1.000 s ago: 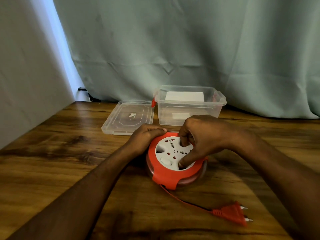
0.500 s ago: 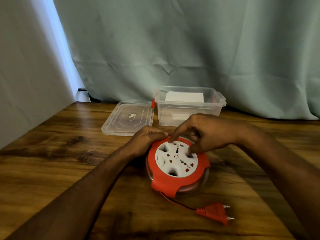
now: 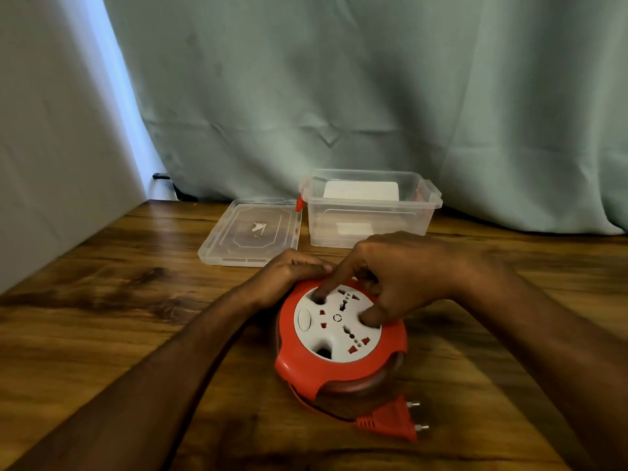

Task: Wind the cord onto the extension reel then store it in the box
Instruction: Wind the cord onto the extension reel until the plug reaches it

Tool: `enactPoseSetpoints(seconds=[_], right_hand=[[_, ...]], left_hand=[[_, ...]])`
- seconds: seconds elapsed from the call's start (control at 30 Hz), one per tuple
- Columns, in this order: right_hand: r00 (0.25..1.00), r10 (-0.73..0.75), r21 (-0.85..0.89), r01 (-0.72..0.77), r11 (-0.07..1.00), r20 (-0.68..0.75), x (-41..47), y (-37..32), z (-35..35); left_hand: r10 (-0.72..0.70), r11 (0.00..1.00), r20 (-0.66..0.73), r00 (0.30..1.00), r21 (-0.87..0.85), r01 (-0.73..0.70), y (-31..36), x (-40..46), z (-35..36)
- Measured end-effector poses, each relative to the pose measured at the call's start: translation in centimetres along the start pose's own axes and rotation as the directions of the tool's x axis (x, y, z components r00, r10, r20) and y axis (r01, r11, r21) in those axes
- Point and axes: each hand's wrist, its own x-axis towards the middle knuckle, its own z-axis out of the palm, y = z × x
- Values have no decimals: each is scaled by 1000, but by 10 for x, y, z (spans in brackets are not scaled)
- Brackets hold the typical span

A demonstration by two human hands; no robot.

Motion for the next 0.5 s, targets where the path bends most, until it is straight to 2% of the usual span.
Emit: enactPoseSetpoints(seconds=[0.17,0.3,0.5], right_hand=[[999,10,-113,-14,994,-37,3,3,2],[991,78,-202,-98,974,-106,3,7,3],[981,61,-217,-101,971,-184,12,10,13]], left_hand=[[-17,1000,-46,999,-19,16,0,2,0],[-14,997,-158,987,-77,1,-3,4,1],[0,995,-256,967,-98,-26,-12,9,-1]])
